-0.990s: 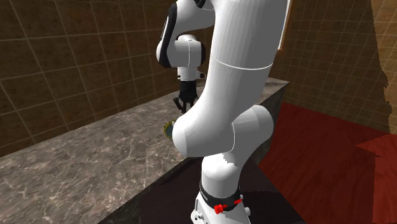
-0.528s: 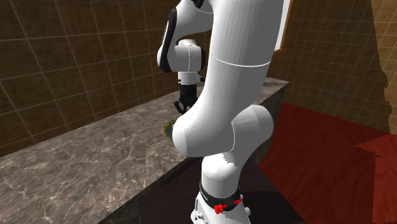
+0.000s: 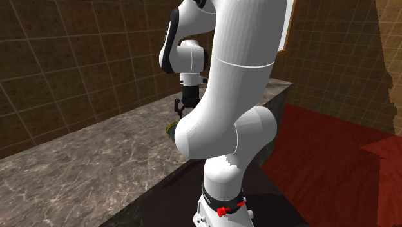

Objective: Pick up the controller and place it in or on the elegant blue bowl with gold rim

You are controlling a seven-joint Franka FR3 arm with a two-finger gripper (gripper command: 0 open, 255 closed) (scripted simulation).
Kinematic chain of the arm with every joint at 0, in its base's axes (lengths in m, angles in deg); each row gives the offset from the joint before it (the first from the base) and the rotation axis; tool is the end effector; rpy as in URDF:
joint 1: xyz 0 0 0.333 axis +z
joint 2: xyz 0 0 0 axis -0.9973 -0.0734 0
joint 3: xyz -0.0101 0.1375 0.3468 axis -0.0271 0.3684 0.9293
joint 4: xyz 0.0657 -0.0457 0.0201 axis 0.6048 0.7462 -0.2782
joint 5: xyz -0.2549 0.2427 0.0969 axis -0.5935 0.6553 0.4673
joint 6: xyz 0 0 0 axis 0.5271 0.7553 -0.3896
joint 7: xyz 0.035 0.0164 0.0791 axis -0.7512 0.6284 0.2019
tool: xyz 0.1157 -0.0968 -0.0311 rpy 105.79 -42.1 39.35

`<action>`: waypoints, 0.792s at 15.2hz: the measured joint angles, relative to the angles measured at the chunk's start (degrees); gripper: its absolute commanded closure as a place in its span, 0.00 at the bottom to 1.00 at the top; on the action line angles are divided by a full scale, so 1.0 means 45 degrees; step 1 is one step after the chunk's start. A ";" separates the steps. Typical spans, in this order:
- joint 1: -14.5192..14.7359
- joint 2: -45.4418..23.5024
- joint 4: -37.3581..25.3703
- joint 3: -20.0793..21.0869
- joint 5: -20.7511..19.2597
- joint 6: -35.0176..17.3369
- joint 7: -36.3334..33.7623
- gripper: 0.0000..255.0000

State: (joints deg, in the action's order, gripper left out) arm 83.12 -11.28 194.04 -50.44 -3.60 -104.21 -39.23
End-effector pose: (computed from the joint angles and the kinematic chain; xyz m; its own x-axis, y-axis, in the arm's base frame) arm 0.3589 -0.0203 0.3374 0.8864 -0.3752 -0.2711 -0.3844 -0.9230 0.0204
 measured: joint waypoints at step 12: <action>-0.0068 0.0606 -0.1189 -0.0052 -0.0131 0.1794 -0.0065 0.00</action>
